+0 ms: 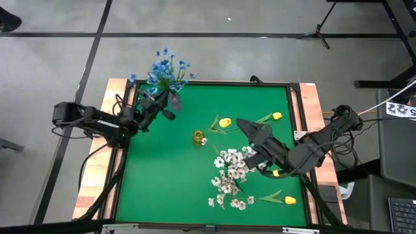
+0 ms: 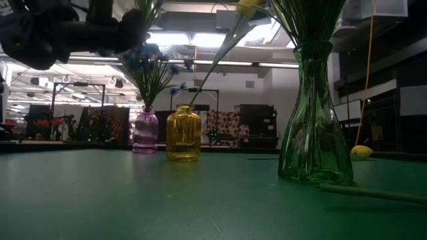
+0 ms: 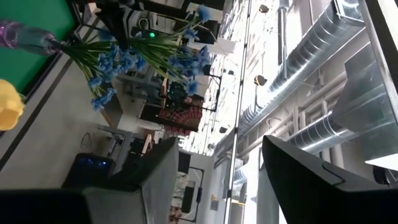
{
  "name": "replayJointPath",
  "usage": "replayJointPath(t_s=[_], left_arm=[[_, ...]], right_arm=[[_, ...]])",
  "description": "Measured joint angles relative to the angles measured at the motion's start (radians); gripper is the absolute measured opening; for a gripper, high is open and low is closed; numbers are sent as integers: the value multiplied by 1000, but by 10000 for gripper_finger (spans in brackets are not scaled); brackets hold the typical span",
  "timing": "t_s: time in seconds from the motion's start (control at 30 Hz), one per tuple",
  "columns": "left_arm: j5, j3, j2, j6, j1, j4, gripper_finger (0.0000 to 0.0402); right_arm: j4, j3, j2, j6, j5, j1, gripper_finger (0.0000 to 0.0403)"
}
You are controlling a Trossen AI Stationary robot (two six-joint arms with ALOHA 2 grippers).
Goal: Sort flowers into vase by color
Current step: Put the blue flowers into the purple vase
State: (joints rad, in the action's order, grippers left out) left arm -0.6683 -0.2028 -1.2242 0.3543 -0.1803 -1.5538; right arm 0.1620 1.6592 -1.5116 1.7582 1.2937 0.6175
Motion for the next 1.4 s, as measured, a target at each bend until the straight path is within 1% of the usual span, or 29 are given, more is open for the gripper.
replayJointPath(t_s=[0.1, 0.23, 0.37, 0.43, 0.57, 0.67, 0.77, 0.87, 0.97, 1.23, 1.4], left_arm=[[45, 0, -23, -16, -39, -2, 7], [55, 0, -80, -17, -84, -13, 15], [60, 0, -123, -39, -131, -14, 6], [86, 0, -136, -61, -157, -14, 8], [104, 0, -145, -96, -195, -14, 14], [111, 0, -144, -107, -219, -15, 7], [142, 0, -145, -144, -244, -15, 7], [146, 0, -145, -159, -262, -15, 13], [146, 0, -144, -172, -281, -15, 7], [153, 0, -144, -184, -291, -15, 10], [175, 0, -125, -218, -232, -15, 6]], right_arm=[[5, 0, 0, 0, 8, 7, 232], [5, 0, 0, 0, 8, 5, 232], [5, 0, 0, -3, 8, 4, 232], [5, 0, 0, -6, 8, 4, 232], [5, 0, 0, -32, 8, 4, 232], [5, 0, 0, -59, 8, 4, 232], [6, 0, 0, -77, 8, 4, 232], [6, 0, 0, -78, 8, 4, 232], [6, 0, 0, -79, 8, 4, 232], [23, 0, 0, -104, 8, 4, 232], [26, 0, 0, -109, 6, 4, 232]])
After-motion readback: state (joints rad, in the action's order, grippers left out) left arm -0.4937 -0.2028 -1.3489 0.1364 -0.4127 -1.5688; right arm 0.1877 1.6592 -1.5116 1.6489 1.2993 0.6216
